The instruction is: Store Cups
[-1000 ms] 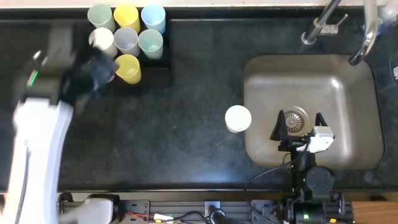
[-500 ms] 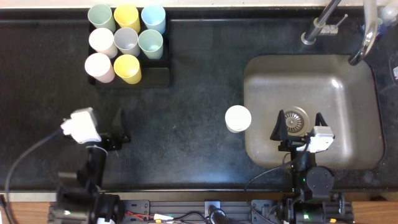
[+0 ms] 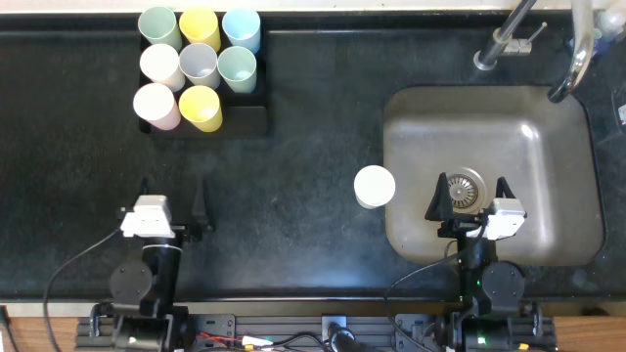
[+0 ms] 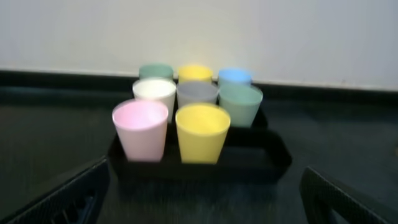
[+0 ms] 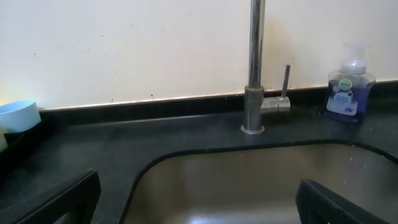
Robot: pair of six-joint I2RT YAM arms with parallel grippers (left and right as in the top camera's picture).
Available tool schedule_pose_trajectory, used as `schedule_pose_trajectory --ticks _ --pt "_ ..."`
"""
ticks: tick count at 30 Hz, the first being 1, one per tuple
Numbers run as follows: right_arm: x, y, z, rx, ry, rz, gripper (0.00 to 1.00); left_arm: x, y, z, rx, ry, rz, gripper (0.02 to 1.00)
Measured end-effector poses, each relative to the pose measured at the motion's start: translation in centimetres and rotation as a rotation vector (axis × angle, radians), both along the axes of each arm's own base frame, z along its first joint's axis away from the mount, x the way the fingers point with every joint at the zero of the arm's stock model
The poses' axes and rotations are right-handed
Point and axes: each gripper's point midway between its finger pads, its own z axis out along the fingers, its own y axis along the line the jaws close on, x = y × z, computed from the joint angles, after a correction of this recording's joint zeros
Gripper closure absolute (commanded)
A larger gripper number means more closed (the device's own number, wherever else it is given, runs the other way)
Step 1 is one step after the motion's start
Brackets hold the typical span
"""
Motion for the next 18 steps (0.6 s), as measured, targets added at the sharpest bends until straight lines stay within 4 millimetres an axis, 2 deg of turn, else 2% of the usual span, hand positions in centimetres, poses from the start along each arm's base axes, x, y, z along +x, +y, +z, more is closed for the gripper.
schedule_pose_trajectory --ticks 2,18 --pt "0.00 0.00 0.01 0.000 0.000 0.000 0.005 0.00 -0.01 -1.12 0.006 0.024 -0.001 0.020" --pt "0.00 0.00 0.00 0.000 0.000 0.000 0.003 -0.02 0.00 -0.91 0.023 0.014 -0.002 0.020"
